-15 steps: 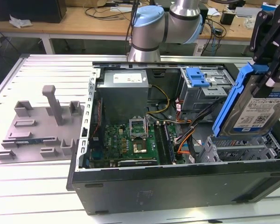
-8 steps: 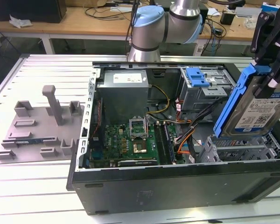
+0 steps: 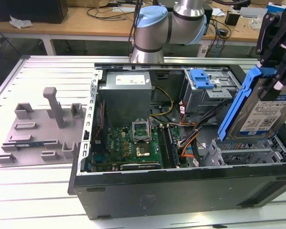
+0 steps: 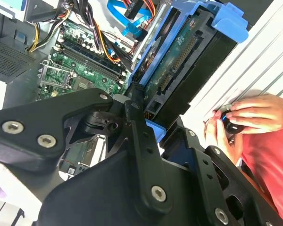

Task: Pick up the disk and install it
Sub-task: 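Insert the disk into the insertion slot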

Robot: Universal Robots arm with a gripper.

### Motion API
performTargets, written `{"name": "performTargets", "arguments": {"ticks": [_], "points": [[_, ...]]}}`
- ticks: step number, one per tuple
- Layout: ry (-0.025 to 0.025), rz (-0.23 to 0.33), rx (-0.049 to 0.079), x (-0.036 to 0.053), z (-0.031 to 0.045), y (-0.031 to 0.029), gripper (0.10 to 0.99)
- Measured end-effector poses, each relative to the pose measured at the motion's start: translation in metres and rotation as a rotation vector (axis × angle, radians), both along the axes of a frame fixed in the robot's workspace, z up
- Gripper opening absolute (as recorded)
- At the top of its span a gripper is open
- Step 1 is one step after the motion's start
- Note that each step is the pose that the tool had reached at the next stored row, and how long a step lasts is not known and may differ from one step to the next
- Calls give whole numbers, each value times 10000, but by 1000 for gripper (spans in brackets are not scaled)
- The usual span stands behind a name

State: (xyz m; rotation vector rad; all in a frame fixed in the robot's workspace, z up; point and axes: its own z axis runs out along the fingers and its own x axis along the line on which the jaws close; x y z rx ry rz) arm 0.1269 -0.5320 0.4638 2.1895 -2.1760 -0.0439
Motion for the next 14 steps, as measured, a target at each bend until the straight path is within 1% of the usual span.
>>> {"name": "performTargets", "arguments": {"ticks": [8,14], "points": [[-1,0,-1,4,-34,-3,369],[0,-1,-1,5,-63,-18,369]]}}
